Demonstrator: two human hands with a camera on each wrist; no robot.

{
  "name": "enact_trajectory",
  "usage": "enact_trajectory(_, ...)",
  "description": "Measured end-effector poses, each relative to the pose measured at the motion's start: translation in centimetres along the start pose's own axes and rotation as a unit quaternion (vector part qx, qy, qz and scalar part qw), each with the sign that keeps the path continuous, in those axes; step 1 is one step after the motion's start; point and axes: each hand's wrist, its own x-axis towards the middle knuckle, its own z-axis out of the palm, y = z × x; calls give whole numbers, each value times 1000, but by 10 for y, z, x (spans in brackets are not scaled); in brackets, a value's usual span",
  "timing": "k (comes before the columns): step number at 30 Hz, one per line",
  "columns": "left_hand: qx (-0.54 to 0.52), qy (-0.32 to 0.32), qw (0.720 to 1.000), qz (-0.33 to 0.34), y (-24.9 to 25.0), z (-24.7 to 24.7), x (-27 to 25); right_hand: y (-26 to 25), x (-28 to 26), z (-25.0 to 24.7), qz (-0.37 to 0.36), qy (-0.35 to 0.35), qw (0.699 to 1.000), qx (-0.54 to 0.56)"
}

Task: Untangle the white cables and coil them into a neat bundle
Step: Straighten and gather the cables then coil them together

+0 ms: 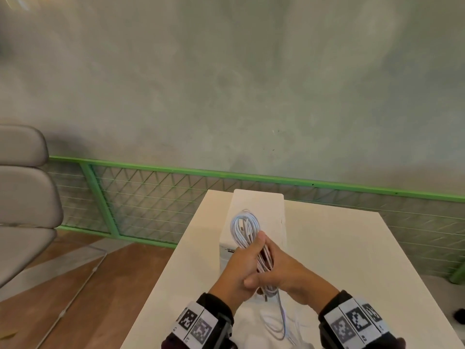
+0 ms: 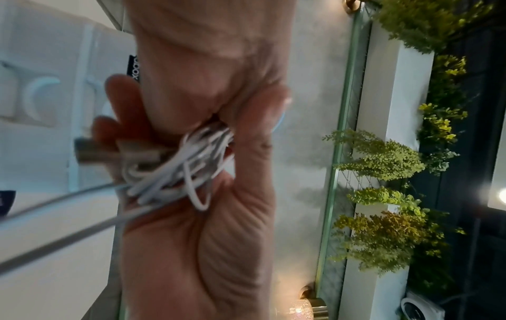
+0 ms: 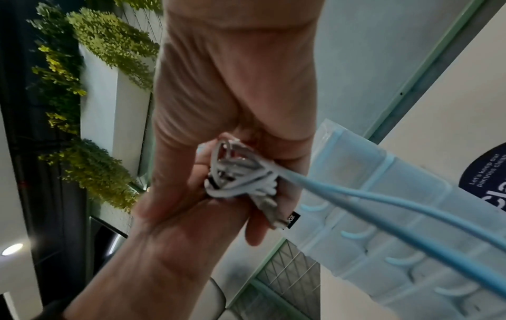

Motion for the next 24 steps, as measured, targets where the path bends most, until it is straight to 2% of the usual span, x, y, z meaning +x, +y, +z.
enact_trajectory(2,23,3,1000,13,-1,1,-1,3,0,-2,32,-14,999,-11)
enact_trajectory(5,86,8,993,78,-4,-1,6,4,-5,-4,77,-19,996,-47)
enact_trajectory(7,98,6,990,98,-3,-3,10,5,-6,-10,107,-24,993,-42)
enact_trajectory(9,76,7,992,100,-1,-4,12,6,-7,-18,138,-29,989,-37)
enact_trajectory(12,-30,-17,990,137,4,-1,16,7,-7,-24,170,-45,984,-33)
enact_trajectory(15,-19,16,986,164,6,5,21,5,-9,-24,176,-35,982,-57)
enact_trajectory(17,29,82,982,166,3,6,25,1,-9,-23,153,-1,975,-162)
enact_trajectory(18,62,121,976,170,0,5,29,2,-9,-23,125,31,953,-275)
enact_trajectory(19,101,158,966,176,-2,4,31,2,-9,-21,92,61,908,-404)
enact_trajectory(20,134,192,955,182,-3,3,33,5,-9,-19,57,97,851,-513)
enact_trajectory(22,198,241,930,193,-2,3,33,14,-11,-14,-5,167,754,-636)
enact_trajectory(23,229,255,919,196,-2,4,32,15,-12,-13,-24,175,725,-666)
enact_trajectory(24,259,264,909,193,-1,5,31,14,-15,-13,-36,177,709,-682)
